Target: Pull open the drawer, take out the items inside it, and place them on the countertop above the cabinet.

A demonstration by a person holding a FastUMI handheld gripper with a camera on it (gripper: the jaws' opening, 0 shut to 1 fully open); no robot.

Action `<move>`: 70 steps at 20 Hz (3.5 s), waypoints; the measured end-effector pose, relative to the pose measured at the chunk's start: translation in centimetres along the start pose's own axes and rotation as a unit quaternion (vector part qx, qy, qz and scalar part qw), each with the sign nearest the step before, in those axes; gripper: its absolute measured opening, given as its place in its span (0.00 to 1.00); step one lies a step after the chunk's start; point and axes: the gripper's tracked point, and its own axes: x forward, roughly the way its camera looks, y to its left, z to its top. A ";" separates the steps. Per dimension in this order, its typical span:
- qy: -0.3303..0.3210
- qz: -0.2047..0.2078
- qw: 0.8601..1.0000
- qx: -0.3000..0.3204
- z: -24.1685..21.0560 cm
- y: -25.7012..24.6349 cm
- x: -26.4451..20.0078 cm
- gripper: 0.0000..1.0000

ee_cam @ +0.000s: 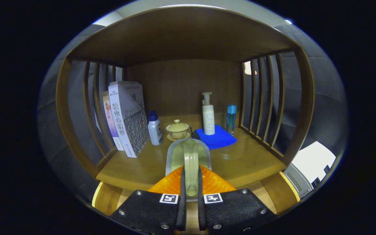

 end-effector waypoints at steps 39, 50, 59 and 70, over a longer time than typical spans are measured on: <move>-0.237 0.105 0.966 -0.017 -1.4 1.4 -16.0 0.94; -0.160 0.140 0.974 -0.084 -15.9 4.7 -21.0 0.95; -0.093 0.059 0.993 -0.038 -20.0 0.7 -18.1 0.94; -0.081 0.020 0.996 -0.020 -20.2 0.6 -17.3 0.94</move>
